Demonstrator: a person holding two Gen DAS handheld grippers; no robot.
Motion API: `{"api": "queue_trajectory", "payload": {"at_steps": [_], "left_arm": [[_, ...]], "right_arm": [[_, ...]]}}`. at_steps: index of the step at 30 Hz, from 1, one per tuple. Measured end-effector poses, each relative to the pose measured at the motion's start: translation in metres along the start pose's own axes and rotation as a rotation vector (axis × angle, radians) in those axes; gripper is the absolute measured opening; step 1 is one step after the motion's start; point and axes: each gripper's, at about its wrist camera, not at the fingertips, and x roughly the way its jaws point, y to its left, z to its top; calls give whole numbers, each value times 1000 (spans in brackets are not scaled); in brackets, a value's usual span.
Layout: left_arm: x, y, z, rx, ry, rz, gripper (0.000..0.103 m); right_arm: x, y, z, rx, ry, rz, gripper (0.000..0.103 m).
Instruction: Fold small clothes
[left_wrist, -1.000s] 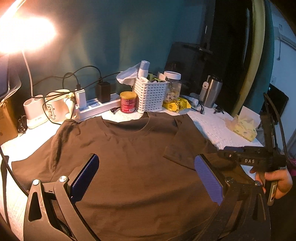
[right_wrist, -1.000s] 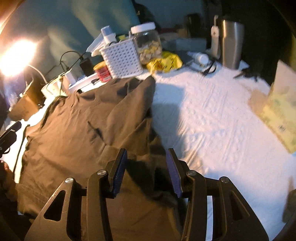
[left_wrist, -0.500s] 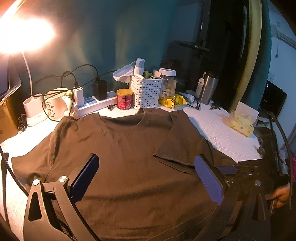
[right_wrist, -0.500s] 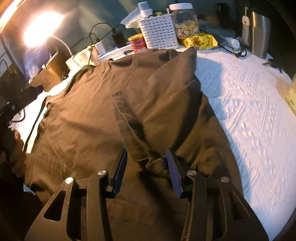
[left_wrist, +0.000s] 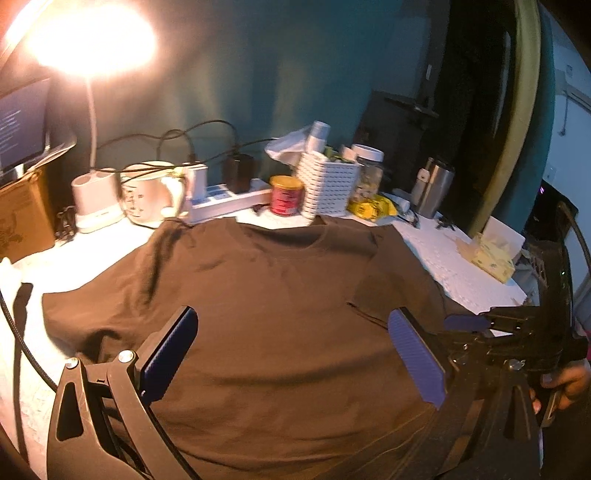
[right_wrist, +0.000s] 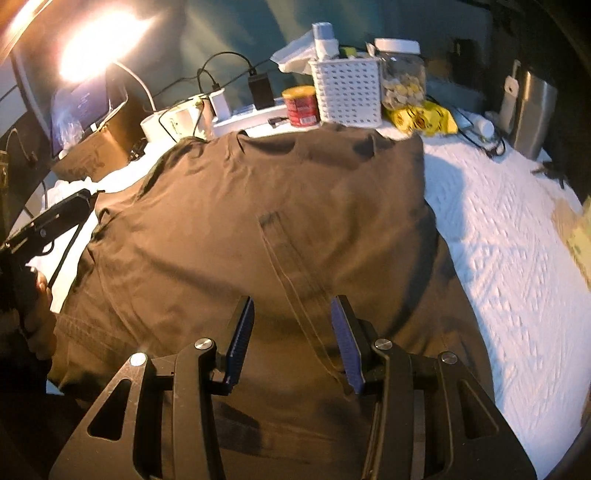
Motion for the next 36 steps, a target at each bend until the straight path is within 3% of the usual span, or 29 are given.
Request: {"api": "queue_trajectory", "payload": {"at_steps": [14,17,19,20,28,32,36], "left_arm": [[-17,112,3,-78,-24,133,102],[-14,140,1,-107,-5,166,95],[-10,152,-1,-109,16,184,81],[-6,159,-1,-112,28,196,80],[12,207,-8,-206,91,228,79],[28,226,-15,-257,162,236,79],[35,223,-18,-217,178,266,79]], "right_arm": [[32,43,42,-1,-3,-38,47],[38,49,49,7,-5,-42,47],[42,49,52,14,-5,-53,47],[43,49,54,17,-7,-60,47],[51,46,62,46,-6,-102,47],[50,42,61,61,-9,-111,47],[48,35,59,76,-14,-117,47]]}}
